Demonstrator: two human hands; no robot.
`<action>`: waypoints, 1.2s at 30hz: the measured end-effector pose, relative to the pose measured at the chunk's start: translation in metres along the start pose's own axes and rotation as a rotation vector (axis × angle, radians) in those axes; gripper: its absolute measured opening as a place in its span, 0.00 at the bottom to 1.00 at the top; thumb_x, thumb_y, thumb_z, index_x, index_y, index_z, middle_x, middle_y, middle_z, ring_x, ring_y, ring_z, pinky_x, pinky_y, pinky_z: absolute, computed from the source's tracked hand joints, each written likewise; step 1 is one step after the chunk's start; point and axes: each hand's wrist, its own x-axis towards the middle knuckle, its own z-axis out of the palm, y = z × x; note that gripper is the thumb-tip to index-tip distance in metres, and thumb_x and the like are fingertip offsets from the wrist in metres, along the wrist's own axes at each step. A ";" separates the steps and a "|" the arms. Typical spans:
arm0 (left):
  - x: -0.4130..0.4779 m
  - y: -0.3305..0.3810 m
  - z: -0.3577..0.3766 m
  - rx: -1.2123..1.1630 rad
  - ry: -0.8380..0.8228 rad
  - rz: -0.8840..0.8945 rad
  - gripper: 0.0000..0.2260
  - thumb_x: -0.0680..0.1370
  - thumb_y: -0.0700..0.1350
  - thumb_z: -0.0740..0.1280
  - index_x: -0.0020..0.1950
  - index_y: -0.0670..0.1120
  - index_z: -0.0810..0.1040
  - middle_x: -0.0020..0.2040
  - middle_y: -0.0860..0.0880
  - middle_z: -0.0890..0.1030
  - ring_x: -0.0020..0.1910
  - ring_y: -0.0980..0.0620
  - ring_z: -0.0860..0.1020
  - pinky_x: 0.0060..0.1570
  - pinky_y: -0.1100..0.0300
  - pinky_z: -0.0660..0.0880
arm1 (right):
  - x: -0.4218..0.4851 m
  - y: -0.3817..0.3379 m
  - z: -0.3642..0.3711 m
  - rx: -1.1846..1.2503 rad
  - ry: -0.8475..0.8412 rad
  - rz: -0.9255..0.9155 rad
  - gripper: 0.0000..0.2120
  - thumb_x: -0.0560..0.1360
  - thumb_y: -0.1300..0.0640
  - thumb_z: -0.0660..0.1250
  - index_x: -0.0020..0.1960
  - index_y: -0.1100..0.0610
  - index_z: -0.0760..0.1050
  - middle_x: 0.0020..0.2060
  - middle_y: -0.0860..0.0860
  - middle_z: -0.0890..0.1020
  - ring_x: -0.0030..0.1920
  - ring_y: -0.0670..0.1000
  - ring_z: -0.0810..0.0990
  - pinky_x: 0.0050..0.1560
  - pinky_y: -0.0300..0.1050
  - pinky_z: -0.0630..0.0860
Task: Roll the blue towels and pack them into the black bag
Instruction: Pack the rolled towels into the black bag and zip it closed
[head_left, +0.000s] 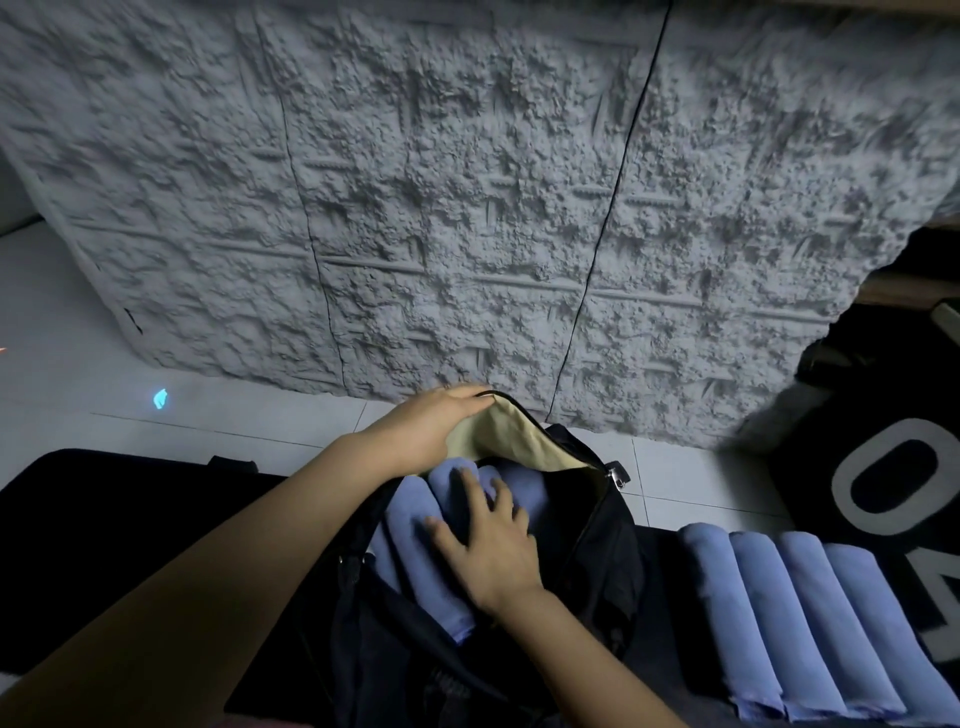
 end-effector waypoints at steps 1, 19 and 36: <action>0.000 0.001 0.000 -0.001 -0.001 -0.001 0.39 0.68 0.23 0.54 0.75 0.51 0.60 0.77 0.54 0.56 0.75 0.53 0.58 0.70 0.58 0.61 | -0.005 -0.002 0.004 -0.073 -0.015 -0.017 0.34 0.73 0.30 0.50 0.74 0.41 0.48 0.74 0.53 0.55 0.68 0.62 0.61 0.63 0.58 0.63; -0.036 0.049 0.020 0.307 0.348 0.151 0.20 0.63 0.31 0.68 0.52 0.46 0.78 0.59 0.48 0.75 0.58 0.48 0.71 0.56 0.57 0.68 | -0.013 0.027 -0.030 -0.495 0.048 -0.329 0.34 0.70 0.47 0.39 0.66 0.56 0.72 0.60 0.56 0.78 0.62 0.58 0.74 0.72 0.57 0.57; -0.069 0.077 0.088 0.320 -0.431 -0.108 0.21 0.76 0.64 0.55 0.63 0.56 0.73 0.63 0.52 0.69 0.67 0.45 0.57 0.57 0.49 0.66 | -0.044 0.109 -0.046 -0.583 0.288 -0.572 0.12 0.64 0.57 0.54 0.34 0.49 0.77 0.28 0.45 0.76 0.34 0.47 0.78 0.73 0.53 0.49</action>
